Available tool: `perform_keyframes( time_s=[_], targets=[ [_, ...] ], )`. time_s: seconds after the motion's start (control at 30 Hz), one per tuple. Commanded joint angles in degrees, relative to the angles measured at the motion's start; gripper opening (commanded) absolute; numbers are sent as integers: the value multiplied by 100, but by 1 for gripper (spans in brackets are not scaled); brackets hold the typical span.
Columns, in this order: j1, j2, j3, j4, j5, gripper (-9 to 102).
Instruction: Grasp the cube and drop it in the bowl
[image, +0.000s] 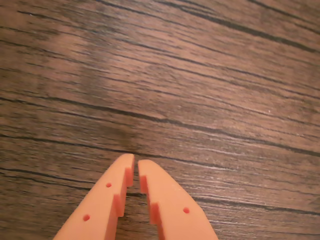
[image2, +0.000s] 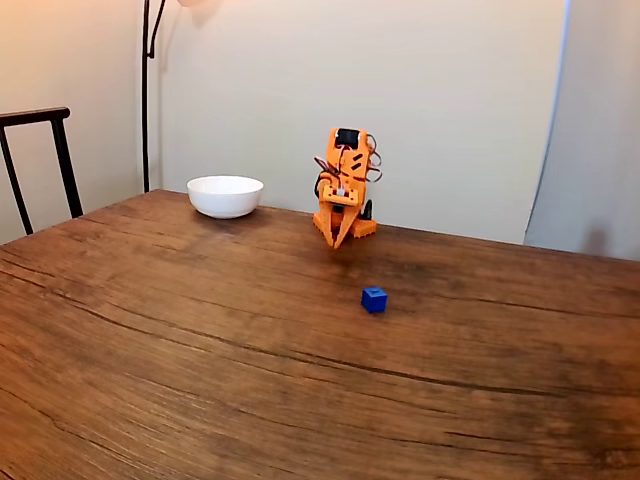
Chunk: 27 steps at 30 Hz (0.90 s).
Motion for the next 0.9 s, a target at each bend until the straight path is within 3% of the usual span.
perform_keyframes(
  time_s=[0.0, 0.17, 0.5, 0.87],
  targets=[
    [-141, 35, -369, -18, -343, -1],
    [-220, -18, -1134, -9, -554, -1],
    [-220, -149, -3023, 1090, -545, 0],
    [-229, -3384, -5124, 703, -185, 0]
  ],
)
